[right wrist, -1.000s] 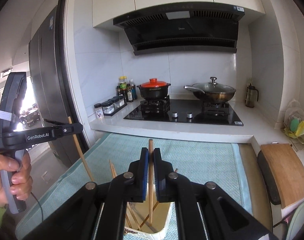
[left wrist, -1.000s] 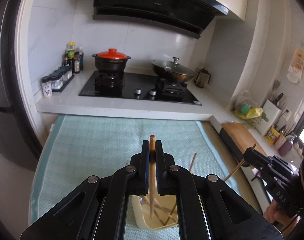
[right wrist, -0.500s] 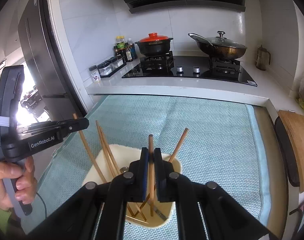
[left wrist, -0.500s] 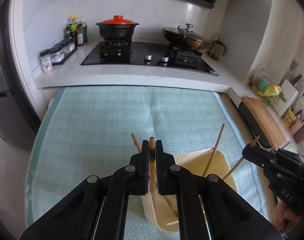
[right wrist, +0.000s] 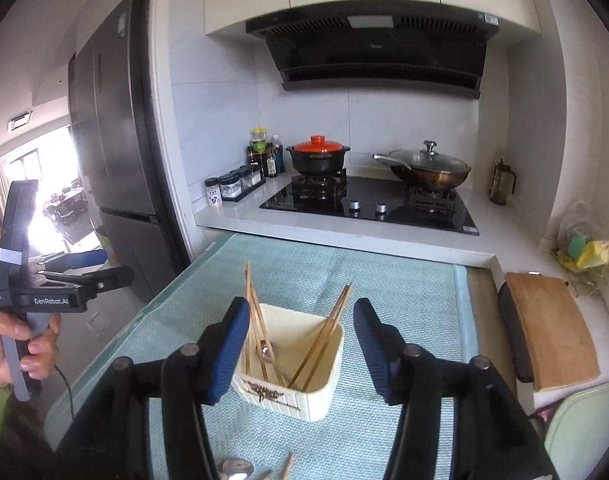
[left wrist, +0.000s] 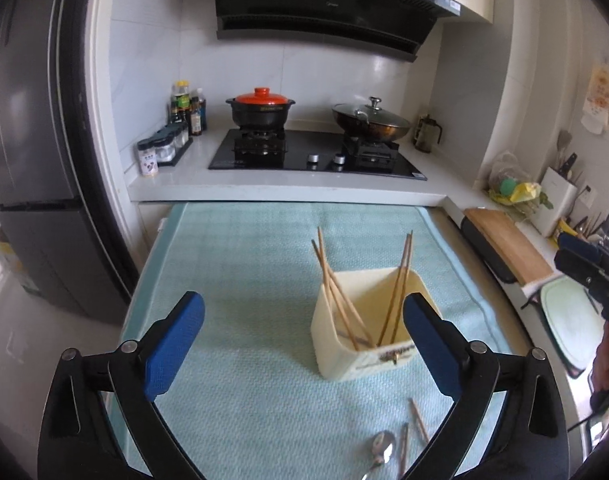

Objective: Organize utensils
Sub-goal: 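Move both tools back down toward the spoon and chopsticks, then close the right tool on a wooden chopstick, then lower the left tool onto the silver spoon bowl and close it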

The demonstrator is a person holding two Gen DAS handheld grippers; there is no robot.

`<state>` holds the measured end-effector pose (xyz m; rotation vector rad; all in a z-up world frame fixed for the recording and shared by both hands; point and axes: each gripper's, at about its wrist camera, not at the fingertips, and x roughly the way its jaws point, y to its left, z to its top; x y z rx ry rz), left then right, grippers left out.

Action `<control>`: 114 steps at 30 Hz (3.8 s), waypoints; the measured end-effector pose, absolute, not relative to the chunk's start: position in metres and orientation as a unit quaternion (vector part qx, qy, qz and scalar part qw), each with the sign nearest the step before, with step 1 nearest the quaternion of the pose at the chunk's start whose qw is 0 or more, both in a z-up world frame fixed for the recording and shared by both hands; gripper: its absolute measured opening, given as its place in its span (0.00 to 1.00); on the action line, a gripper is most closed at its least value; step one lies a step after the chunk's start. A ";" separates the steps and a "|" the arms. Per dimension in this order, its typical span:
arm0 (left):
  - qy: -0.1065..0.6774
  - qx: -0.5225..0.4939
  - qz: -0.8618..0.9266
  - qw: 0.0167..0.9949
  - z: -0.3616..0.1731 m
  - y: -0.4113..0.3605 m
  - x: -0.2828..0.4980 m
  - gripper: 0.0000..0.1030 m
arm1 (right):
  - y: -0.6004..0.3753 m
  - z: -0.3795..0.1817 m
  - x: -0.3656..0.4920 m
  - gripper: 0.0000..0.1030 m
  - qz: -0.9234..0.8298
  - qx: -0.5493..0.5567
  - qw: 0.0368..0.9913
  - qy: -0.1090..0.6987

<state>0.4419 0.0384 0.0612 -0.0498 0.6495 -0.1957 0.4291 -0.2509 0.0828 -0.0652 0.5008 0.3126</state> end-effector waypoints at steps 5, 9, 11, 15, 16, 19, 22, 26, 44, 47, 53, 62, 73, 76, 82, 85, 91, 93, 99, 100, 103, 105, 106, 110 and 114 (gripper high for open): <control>0.324 -0.021 -0.091 0.941 0.031 0.061 0.355 0.99 | -0.258 0.079 0.339 0.66 0.136 -0.087 0.963 0.218; 0.328 -0.041 -0.068 0.941 -0.010 0.070 0.303 0.99 | -0.267 0.047 0.290 0.66 0.112 -0.095 0.962 0.229; 0.329 -0.056 -0.049 0.941 -0.032 0.073 0.282 0.99 | -0.272 0.024 0.273 0.66 0.098 -0.085 0.960 0.247; 0.360 -0.100 -0.047 0.926 -0.074 0.075 0.260 0.98 | -0.285 -0.024 0.243 0.66 0.085 -0.034 0.953 0.288; 0.369 -0.112 -0.054 0.921 -0.082 0.075 0.256 0.98 | -0.288 -0.035 0.238 0.66 0.082 -0.023 0.951 0.298; 0.385 -0.120 -0.063 0.913 -0.100 0.071 0.250 0.98 | -0.295 -0.064 0.227 0.66 0.073 0.000 0.945 0.319; 0.398 -0.086 -0.078 0.910 -0.108 0.058 0.250 0.98 | -0.297 -0.082 0.224 0.66 0.072 0.013 0.939 0.337; 0.414 -0.043 -0.084 0.906 -0.116 0.041 0.253 0.99 | -0.298 -0.090 0.222 0.66 0.069 0.024 0.940 0.334; 0.450 -0.061 -0.092 0.886 -0.139 0.043 0.274 0.99 | -0.296 -0.135 0.261 0.43 0.086 0.113 0.904 0.403; 0.449 -0.060 -0.092 0.887 -0.138 0.045 0.275 0.99 | -0.295 -0.144 0.272 0.43 0.090 0.128 0.895 0.418; 0.452 -0.053 -0.089 0.886 -0.141 0.046 0.279 0.99 | -0.296 -0.166 0.298 0.40 0.084 0.155 0.881 0.438; 0.455 -0.056 -0.087 0.884 -0.143 0.048 0.279 0.99 | -0.294 -0.198 0.344 0.40 0.057 0.170 0.868 0.464; 0.466 -0.045 -0.109 0.877 -0.144 0.036 0.296 0.99 | -0.267 -0.202 0.373 0.17 0.033 0.068 0.877 0.474; 0.472 -0.030 -0.129 0.872 -0.144 0.025 0.309 0.99 | -0.265 -0.204 0.378 0.11 0.037 0.058 0.875 0.479; 0.499 0.013 -0.197 0.844 -0.152 -0.009 0.342 0.99 | -0.277 -0.204 0.365 0.07 0.039 0.050 0.873 0.484; 0.509 0.038 -0.219 0.832 -0.156 -0.030 0.360 0.98 | -0.280 -0.204 0.359 0.07 0.041 0.046 0.873 0.484; 0.508 0.111 -0.224 0.824 -0.168 -0.068 0.394 0.98 | -0.287 -0.202 0.343 0.07 0.046 0.049 0.871 0.486; 0.514 0.135 -0.224 0.817 -0.177 -0.079 0.402 0.98 | -0.290 -0.202 0.341 0.07 0.049 0.053 0.870 0.488; 0.531 0.170 -0.227 0.799 -0.200 -0.097 0.418 0.91 | -0.299 -0.200 0.331 0.07 0.059 0.055 0.867 0.492; 0.531 0.167 -0.234 0.797 -0.200 -0.099 0.419 0.89 | -0.300 -0.200 0.330 0.07 0.061 0.055 0.866 0.493; 0.526 0.169 -0.241 0.798 -0.198 -0.106 0.420 0.80 | -0.302 -0.198 0.332 0.07 0.068 0.051 0.863 0.498; 0.521 0.173 -0.246 0.799 -0.194 -0.109 0.421 0.60 | -0.301 -0.198 0.335 0.07 0.073 0.050 0.860 0.503; 0.519 0.176 -0.249 0.798 -0.192 -0.110 0.421 0.54 | -0.300 -0.198 0.337 0.07 0.075 0.051 0.859 0.504; 0.516 0.181 -0.250 0.799 -0.188 -0.110 0.421 0.40 | -0.303 -0.197 0.342 0.07 0.080 0.060 0.854 0.510; 0.511 0.162 -0.243 0.809 -0.184 -0.096 0.419 0.40 | -0.304 -0.197 0.345 0.07 0.080 0.060 0.852 0.514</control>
